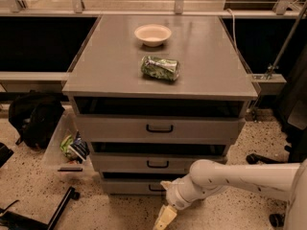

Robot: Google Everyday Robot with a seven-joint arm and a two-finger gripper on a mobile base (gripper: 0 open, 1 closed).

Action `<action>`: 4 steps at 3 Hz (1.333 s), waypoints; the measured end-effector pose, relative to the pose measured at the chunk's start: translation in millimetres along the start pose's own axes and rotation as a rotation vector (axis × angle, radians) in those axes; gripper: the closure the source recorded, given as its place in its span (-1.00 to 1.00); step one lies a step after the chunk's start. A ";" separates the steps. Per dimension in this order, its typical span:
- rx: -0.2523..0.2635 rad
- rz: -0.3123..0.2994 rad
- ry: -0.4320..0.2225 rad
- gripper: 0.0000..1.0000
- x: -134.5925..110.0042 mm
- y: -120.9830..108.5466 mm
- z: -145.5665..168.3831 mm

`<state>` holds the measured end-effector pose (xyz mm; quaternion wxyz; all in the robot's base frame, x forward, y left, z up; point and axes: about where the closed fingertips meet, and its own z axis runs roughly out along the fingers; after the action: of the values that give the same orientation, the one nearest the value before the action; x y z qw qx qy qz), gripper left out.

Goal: Open bottom drawer

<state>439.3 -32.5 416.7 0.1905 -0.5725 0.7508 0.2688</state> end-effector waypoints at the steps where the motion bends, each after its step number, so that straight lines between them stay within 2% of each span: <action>1: 0.000 0.000 0.000 -1.00 0.0 0.0 0.0; 3: 0.154 -0.012 0.017 -1.00 -2.3 -20.6 -15.3; 4: 0.282 0.035 0.012 -1.00 12.1 -32.4 -42.1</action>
Offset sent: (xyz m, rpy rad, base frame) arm 0.0350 -0.0220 0.0182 -0.0936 -0.1968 -0.1296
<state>468.1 -74.4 436.4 0.2599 -0.5285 0.7921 0.1605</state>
